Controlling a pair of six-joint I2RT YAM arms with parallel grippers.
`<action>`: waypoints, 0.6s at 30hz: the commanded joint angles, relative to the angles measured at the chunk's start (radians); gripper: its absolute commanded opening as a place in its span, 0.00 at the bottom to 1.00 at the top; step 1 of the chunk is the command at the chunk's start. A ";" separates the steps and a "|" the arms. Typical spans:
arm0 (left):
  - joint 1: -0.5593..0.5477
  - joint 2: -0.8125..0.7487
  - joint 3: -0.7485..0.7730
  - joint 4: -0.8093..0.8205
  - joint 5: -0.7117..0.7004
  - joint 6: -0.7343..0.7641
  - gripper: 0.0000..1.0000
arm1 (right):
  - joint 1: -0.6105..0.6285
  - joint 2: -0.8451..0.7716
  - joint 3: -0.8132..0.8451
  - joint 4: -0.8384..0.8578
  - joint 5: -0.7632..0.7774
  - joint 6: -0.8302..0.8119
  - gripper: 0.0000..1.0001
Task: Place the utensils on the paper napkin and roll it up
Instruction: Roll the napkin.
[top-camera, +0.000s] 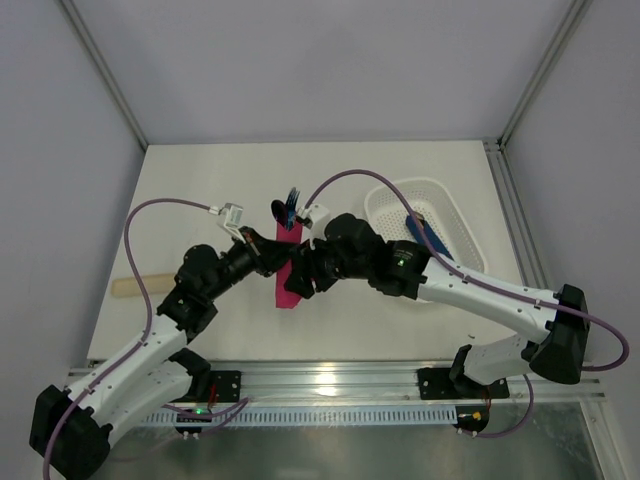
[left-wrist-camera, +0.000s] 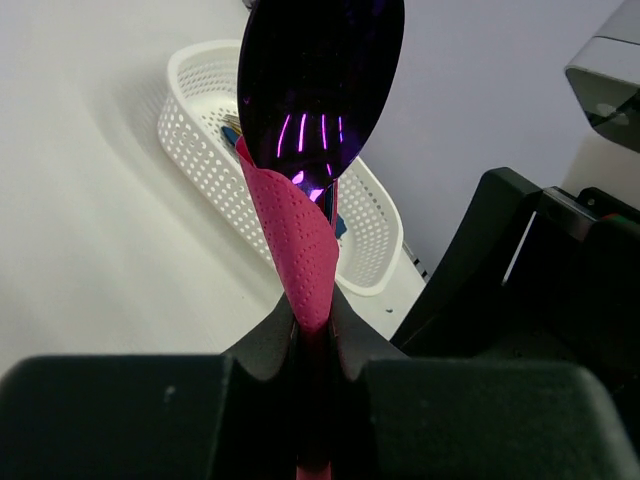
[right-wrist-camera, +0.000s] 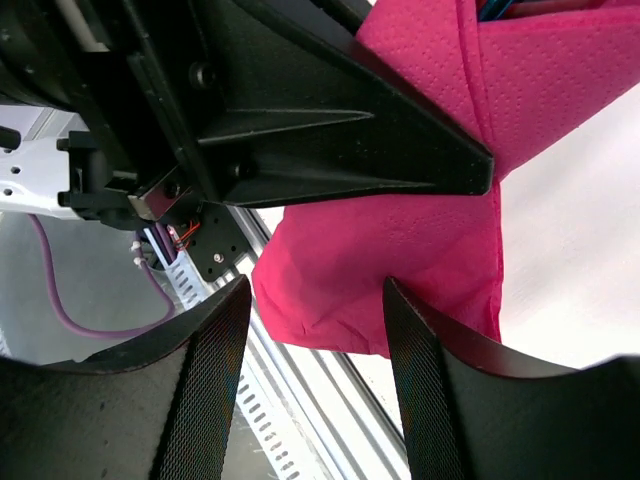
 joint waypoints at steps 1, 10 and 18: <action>-0.011 -0.029 0.055 0.061 0.002 -0.002 0.00 | 0.006 0.000 0.051 0.059 0.034 -0.004 0.59; -0.015 -0.041 0.047 0.094 0.012 -0.049 0.00 | 0.006 0.004 0.032 0.081 0.065 -0.009 0.61; -0.017 -0.061 0.052 0.104 -0.007 -0.076 0.00 | 0.004 -0.004 0.009 0.085 0.047 0.011 0.62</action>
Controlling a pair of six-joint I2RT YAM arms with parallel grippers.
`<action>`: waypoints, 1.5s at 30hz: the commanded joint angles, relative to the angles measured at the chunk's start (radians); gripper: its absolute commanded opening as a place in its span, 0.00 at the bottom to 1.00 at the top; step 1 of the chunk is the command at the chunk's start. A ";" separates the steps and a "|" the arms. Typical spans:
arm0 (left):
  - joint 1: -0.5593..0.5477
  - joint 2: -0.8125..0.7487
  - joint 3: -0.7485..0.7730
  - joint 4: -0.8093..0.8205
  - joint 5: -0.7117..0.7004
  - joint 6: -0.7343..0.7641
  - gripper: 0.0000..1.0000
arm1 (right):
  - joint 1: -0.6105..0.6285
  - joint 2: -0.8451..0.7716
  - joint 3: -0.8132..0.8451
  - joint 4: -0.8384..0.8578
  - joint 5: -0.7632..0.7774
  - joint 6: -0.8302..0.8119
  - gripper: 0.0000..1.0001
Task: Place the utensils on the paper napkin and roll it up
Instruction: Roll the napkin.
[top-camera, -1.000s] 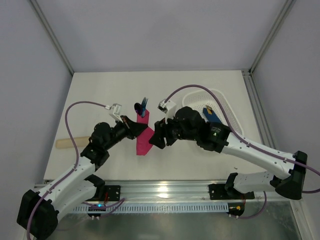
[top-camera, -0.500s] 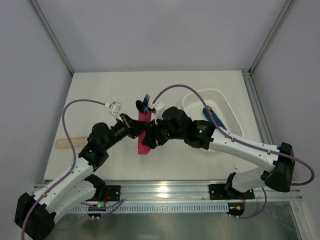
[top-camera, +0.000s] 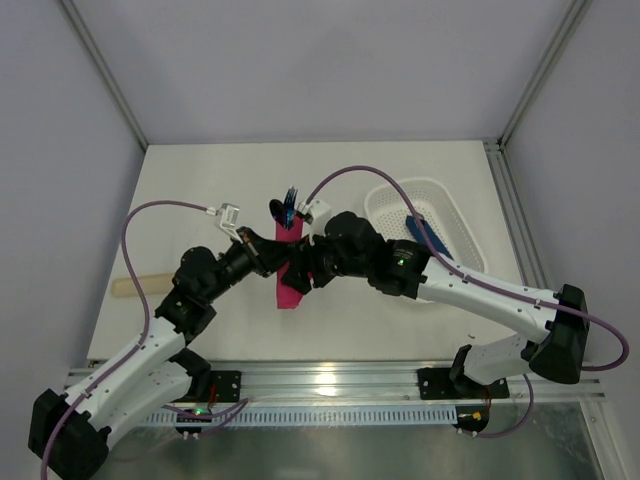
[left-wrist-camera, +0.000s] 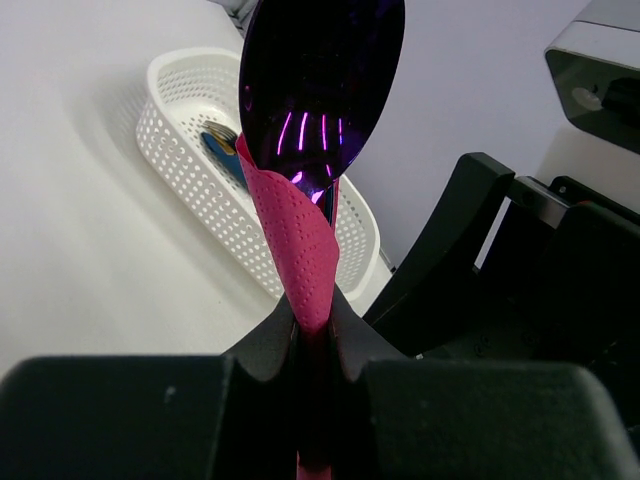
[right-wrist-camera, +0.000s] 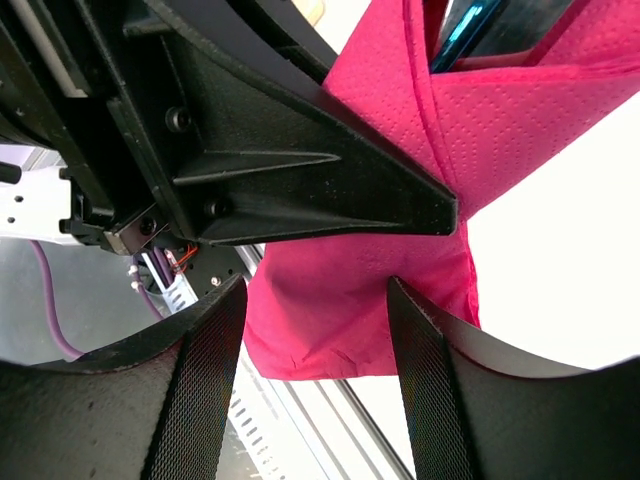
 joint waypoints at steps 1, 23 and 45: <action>-0.006 -0.039 0.052 0.091 -0.011 -0.018 0.00 | 0.004 -0.017 -0.006 0.057 -0.003 0.020 0.62; -0.006 -0.059 0.088 0.043 -0.071 -0.008 0.00 | 0.004 -0.142 -0.092 0.079 -0.071 0.046 0.63; -0.006 -0.110 0.114 -0.010 -0.059 -0.017 0.00 | -0.247 -0.262 -0.365 0.490 -0.471 0.196 0.57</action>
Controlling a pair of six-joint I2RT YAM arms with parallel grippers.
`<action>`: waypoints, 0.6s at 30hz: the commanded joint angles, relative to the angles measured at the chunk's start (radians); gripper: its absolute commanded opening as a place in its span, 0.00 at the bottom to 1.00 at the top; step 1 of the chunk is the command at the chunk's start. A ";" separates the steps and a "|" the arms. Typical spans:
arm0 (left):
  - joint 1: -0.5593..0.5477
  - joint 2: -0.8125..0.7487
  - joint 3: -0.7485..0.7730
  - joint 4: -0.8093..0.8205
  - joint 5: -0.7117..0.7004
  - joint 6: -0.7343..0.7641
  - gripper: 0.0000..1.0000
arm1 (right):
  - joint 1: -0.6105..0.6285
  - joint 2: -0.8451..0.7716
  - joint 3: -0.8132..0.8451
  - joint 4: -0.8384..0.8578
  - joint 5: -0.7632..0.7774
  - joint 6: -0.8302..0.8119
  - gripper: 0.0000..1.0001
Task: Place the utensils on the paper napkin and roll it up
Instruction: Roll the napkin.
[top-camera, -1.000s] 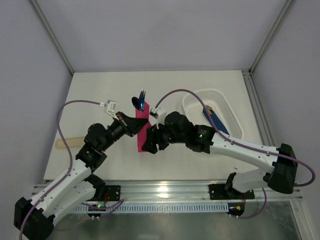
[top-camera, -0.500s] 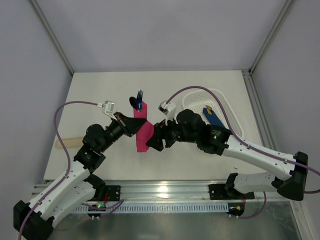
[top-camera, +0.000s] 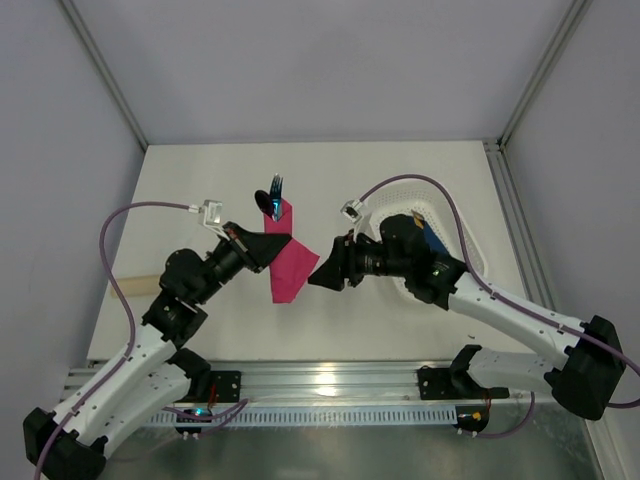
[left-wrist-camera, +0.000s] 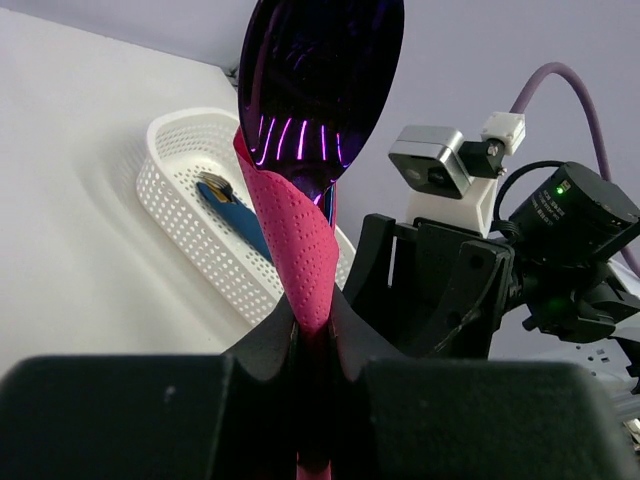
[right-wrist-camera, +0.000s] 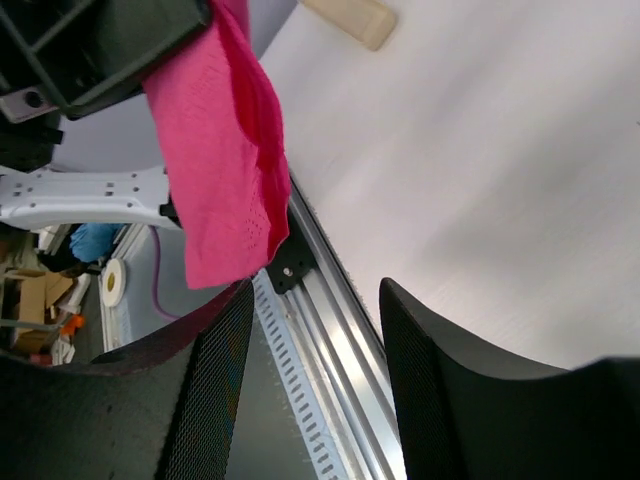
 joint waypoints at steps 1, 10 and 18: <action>-0.004 -0.023 0.049 0.061 0.016 -0.016 0.00 | -0.015 -0.037 -0.006 0.214 -0.127 0.029 0.57; -0.004 -0.030 0.051 0.038 0.005 -0.005 0.00 | -0.016 -0.090 0.008 0.217 -0.216 0.020 0.57; -0.004 -0.031 0.046 0.060 0.025 -0.024 0.00 | -0.039 -0.012 0.074 0.132 -0.201 0.006 0.61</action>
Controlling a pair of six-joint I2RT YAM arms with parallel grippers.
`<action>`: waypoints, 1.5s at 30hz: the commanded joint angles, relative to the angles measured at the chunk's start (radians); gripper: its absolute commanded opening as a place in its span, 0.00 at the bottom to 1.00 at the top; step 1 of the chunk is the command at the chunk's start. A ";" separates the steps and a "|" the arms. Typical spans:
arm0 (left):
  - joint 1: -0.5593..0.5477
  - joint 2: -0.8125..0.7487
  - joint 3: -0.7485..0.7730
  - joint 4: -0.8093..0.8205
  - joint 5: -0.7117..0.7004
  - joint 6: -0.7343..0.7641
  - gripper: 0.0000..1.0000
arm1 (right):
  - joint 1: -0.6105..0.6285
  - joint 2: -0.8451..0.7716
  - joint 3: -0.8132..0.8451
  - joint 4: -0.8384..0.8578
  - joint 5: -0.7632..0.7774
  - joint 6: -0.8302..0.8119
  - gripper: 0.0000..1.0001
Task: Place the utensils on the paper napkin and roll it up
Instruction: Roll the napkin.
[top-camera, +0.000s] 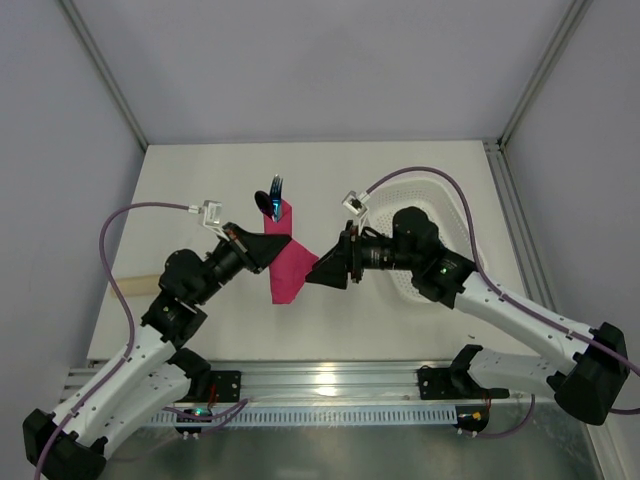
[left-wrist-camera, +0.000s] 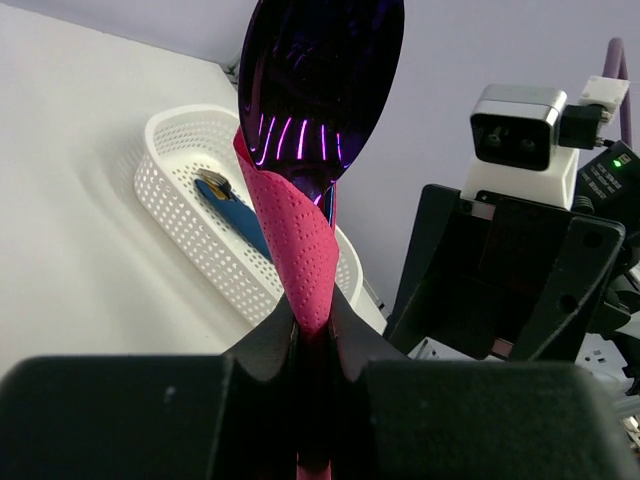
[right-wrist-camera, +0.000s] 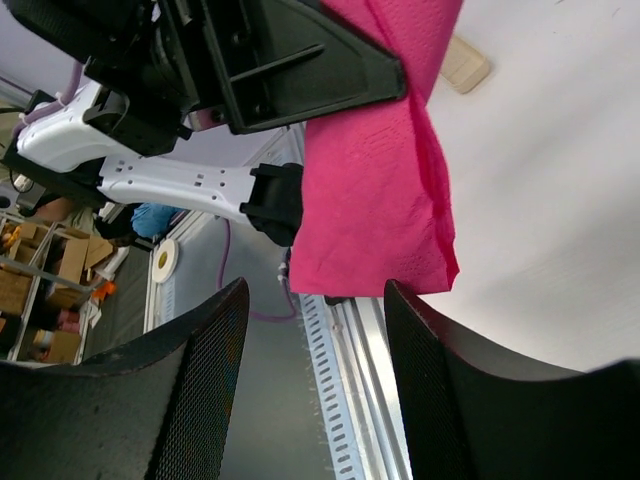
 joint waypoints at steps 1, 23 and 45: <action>-0.004 -0.026 0.045 0.070 0.021 -0.019 0.00 | -0.015 0.041 0.055 0.011 -0.005 -0.001 0.60; -0.002 -0.050 0.034 0.087 0.045 -0.042 0.00 | -0.031 0.153 0.052 0.215 -0.132 0.064 0.41; -0.004 -0.069 0.040 0.119 0.076 -0.104 0.00 | -0.068 0.237 0.044 0.195 -0.166 0.029 0.04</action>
